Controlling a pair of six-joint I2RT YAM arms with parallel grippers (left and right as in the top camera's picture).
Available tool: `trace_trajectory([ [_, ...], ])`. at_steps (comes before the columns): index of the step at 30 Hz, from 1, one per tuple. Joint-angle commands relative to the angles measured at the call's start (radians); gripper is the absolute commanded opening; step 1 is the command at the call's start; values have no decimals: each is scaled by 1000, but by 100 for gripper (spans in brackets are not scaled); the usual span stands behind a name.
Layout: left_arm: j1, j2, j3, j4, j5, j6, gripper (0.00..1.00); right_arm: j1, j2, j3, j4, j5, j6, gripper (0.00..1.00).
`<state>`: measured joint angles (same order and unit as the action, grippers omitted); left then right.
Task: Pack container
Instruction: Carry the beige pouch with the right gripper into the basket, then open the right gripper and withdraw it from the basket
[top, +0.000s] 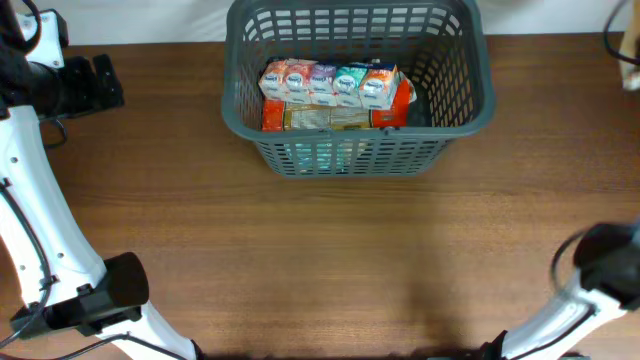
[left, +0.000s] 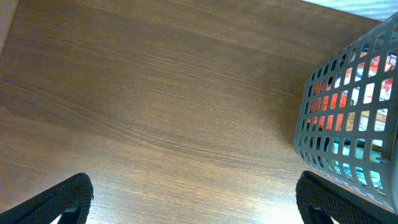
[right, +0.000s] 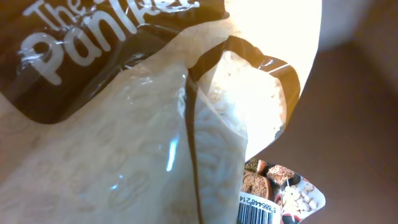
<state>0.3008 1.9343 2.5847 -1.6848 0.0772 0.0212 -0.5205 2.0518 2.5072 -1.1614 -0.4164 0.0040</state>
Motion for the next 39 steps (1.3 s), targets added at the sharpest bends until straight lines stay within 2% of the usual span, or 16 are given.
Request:
trace_trajectory([
  [1, 3, -8, 9, -2, 1, -10, 99, 142, -113, 94, -30, -70, -34, 4],
  [5, 3, -8, 9, -2, 1, -10, 99, 329, -155, 128, -25, -42, -149, 4],
  [12, 3, -8, 9, -2, 1, -10, 99, 638, -97, 117, -21, 209, -428, 4],
  [17, 3, -8, 9, -2, 1, -10, 99, 738, 23, 81, -21, 270, -607, 5],
  [18, 3, -8, 9, -2, 1, -10, 99, 750, 87, 81, -19, 317, -630, 19],
  [19, 3, -8, 9, -2, 1, -10, 99, 750, 121, 81, -18, 358, -629, 25],
  [20, 3, -8, 9, -2, 1, -10, 99, 750, 150, 81, -21, 392, -628, 25],
  [24, 3, -8, 9, -2, 1, -10, 99, 749, 227, 80, -59, 406, -616, 9],
  [32, 3, -8, 9, -2, 1, -10, 99, 761, 256, 81, -89, 399, -551, 8],
  [35, 3, -8, 9, -2, 1, -10, 99, 764, 236, 84, -109, 398, -497, 4],
  [39, 3, -8, 9, -2, 1, -10, 99, 769, 189, 102, -147, 378, -399, 4],
])
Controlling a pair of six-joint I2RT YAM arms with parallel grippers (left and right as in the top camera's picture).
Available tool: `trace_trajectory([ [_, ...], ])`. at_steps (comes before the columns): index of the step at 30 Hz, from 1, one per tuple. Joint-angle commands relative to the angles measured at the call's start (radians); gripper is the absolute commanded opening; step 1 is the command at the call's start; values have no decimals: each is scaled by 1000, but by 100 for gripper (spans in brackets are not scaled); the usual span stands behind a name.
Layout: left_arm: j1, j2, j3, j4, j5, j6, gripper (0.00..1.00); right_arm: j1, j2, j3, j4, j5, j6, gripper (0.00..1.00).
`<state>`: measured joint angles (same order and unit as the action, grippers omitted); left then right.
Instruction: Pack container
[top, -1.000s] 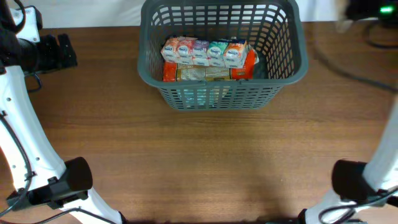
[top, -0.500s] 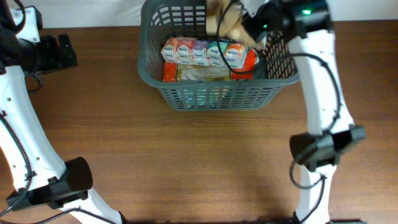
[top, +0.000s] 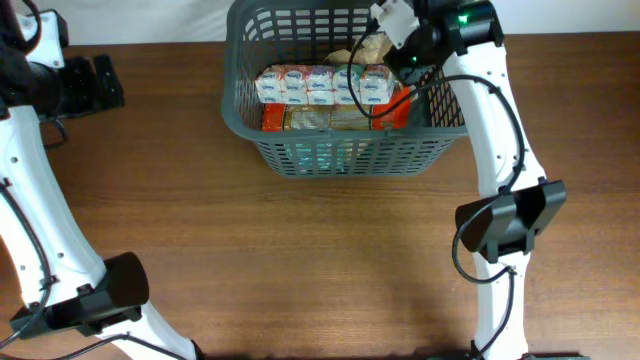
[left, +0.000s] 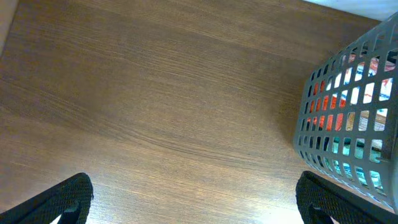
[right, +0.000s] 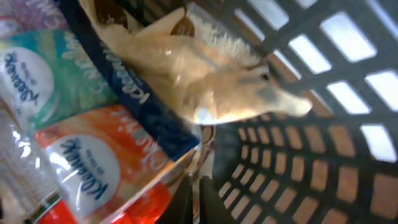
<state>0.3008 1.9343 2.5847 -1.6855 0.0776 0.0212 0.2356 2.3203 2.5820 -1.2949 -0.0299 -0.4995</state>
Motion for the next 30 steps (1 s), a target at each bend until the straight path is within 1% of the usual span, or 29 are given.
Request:
trace_trajectory([
  [1, 3, -8, 9, -2, 0, -10, 99, 19, -117, 43, -35, -14, 151, 4],
  [3, 3, -8, 9, -2, 0, -10, 99, 21, -163, 61, -57, -14, 185, 4],
  [4, 3, -8, 9, -2, 0, -10, 99, 21, -192, 69, -64, -10, 201, 7],
  [8, 3, -8, 9, -2, 0, -10, 99, 21, -339, 75, -76, 43, 228, 24],
  [10, 3, -8, 9, -2, 0, -10, 99, 19, -400, 75, -81, 87, 228, 31],
  [12, 3, -8, 9, -2, 0, -10, 99, 13, -452, 74, -95, 151, 228, 35],
  [14, 3, -8, 9, -2, 0, -10, 99, 2, -492, 74, -128, 224, 229, 35],
  [16, 3, -8, 9, -2, 0, -10, 99, -24, -524, 72, -158, 224, 238, 35],
  [18, 3, -8, 9, -2, 0, -10, 99, -55, -557, 57, -158, 224, 282, 36],
  [22, 3, -8, 9, -2, 0, -10, 99, -166, -660, -53, -137, 222, 281, 39],
  [24, 3, -8, 9, -2, 0, -10, 99, -221, -715, -138, -115, 222, 281, 43],
  [25, 3, -8, 9, -2, 0, -10, 99, -262, -756, -212, -98, 222, 281, 45],
  [26, 3, -8, 9, -2, 0, -10, 99, -289, -779, -255, -96, 222, 281, 46],
  [28, 3, -8, 9, -2, 0, -10, 99, -345, -820, -348, -119, 222, 281, 51],
  [30, 3, -8, 9, -2, 0, -10, 99, -387, -840, -426, -157, 216, 282, 52],
])
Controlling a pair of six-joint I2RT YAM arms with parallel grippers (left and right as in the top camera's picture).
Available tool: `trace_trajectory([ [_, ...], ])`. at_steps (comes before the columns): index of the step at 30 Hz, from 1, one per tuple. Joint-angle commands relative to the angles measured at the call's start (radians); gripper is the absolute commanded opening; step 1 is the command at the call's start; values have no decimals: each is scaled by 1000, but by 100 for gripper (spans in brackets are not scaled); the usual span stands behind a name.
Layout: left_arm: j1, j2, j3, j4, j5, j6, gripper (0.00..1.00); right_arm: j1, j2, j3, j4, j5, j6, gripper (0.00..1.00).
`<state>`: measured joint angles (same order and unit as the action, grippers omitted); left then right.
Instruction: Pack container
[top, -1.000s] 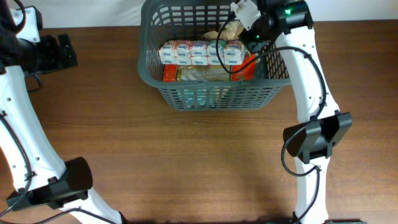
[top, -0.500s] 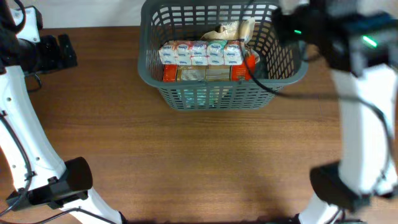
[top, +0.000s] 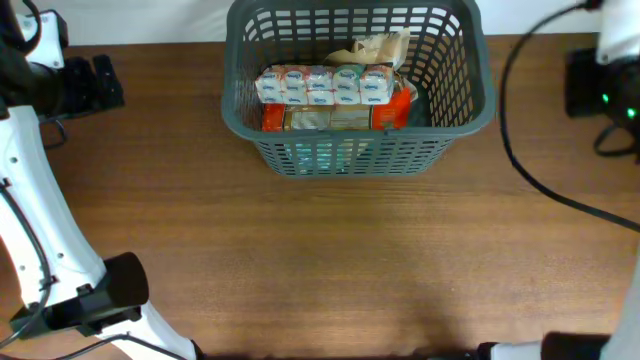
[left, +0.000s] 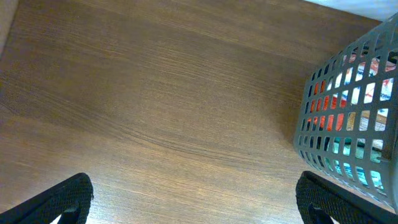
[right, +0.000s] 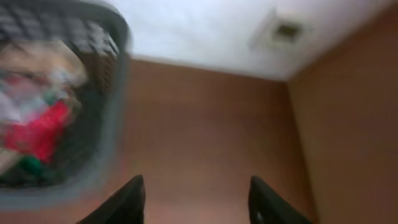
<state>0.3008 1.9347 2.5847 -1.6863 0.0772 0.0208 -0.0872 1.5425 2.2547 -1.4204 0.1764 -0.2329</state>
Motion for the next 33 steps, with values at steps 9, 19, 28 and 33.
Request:
trace_trajectory([
  [9, 3, -8, 9, -1, 1, -9, 99, -164, -65, -431, -84, -166, 59, 61],
  [19, 3, -8, 9, -1, 1, -9, 99, -162, -64, -471, -64, -169, 58, 99],
  [28, 3, -8, 9, -1, 1, -9, 99, -162, -64, -471, -64, -169, 58, 99],
  [33, 3, -8, 9, -1, 1, -9, 99, -162, -65, -472, -65, -166, 59, 99],
])
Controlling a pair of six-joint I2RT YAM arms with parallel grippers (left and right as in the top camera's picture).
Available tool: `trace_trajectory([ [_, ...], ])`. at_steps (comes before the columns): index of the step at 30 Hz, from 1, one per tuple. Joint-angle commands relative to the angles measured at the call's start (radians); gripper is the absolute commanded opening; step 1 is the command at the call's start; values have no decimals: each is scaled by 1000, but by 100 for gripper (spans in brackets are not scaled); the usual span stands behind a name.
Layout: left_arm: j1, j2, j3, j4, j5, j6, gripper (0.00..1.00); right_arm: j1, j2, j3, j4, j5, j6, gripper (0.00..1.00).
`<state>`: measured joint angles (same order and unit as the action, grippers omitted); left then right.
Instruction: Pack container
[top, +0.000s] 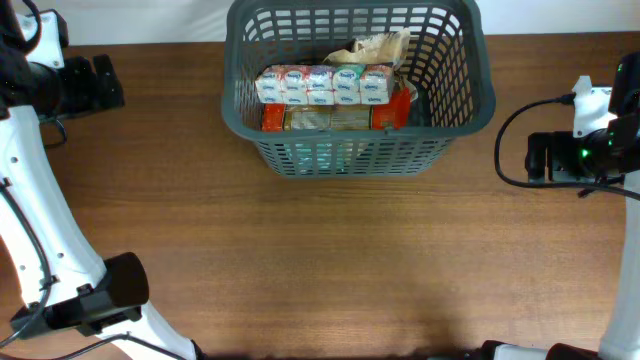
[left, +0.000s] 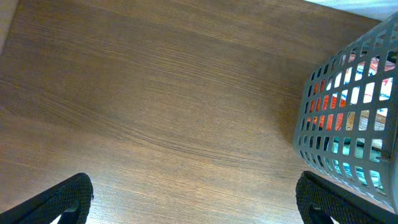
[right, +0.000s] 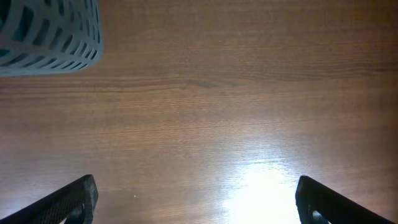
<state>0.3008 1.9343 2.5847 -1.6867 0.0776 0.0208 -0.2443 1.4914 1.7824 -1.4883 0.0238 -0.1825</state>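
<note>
A grey plastic basket (top: 470, 110) stands at the far middle of the table. Inside it lie a row of small tissue packs (top: 320, 84), an orange-red pack (top: 400, 105) beneath them, and a clear bag of rice (top: 375, 48) against the back wall. My left gripper (left: 194, 202) is open over bare wood left of the basket (left: 348, 143). My right gripper (right: 196, 202) is open over bare wood right of the basket, whose corner (right: 50, 34) shows at upper left. Neither holds anything.
The wooden table (top: 330, 260) stretches in front of the basket. My left arm (top: 70, 85) sits at the far left edge and my right arm (top: 580, 155) at the right edge. A white wall strip runs behind the table.
My right arm has come down the right side of the table, from near the far right corner to a spot level with the basket's front. Basket contents and left arm are unchanged.
My right gripper first held the rice bag off the table, out of the overhead view. Then it was inside the basket's back right with the bag. Later it was open and out at the far right, the bag left in the basket. Now it hovers open over the table's right side.
</note>
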Motion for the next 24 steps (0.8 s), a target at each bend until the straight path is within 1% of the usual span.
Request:
trace_trajectory([
  [1, 3, -8, 9, 0, 0, -9, 99, -5, -26, 0, 6, -13, 8, 99],
  [5, 3, -8, 9, 0, 0, -9, 99, -5, -121, -39, 124, -37, 2, 99],
  [6, 3, -8, 9, 0, 0, -9, 99, -5, -204, -102, 217, -68, 2, 99],
  [8, 3, -8, 9, 0, 0, -9, 99, -4, -304, -194, 320, -105, 2, 99],
  [9, 3, -8, 9, 0, 0, -9, 99, -3, -430, -325, 436, -140, 2, 99],
  [12, 3, -8, 9, 0, 0, -9, 99, 10, -662, -579, 615, -191, 2, 99],
  [15, 3, -8, 9, 0, 0, -9, 99, 42, -866, -808, 756, -211, 9, 99],
  [17, 3, -8, 9, 0, 0, -9, 99, 55, -998, -962, 802, -237, 8, 99],
  [19, 3, -8, 9, 0, 0, -9, 99, 67, -1102, -1088, 805, -254, 8, 99],
  [22, 3, -8, 9, 0, 0, -9, 99, 103, -1218, -1243, 812, -281, 8, 99],
  [24, 3, -8, 9, 0, 0, -9, 99, 150, -1273, -1335, 863, -307, 9, 99],
])
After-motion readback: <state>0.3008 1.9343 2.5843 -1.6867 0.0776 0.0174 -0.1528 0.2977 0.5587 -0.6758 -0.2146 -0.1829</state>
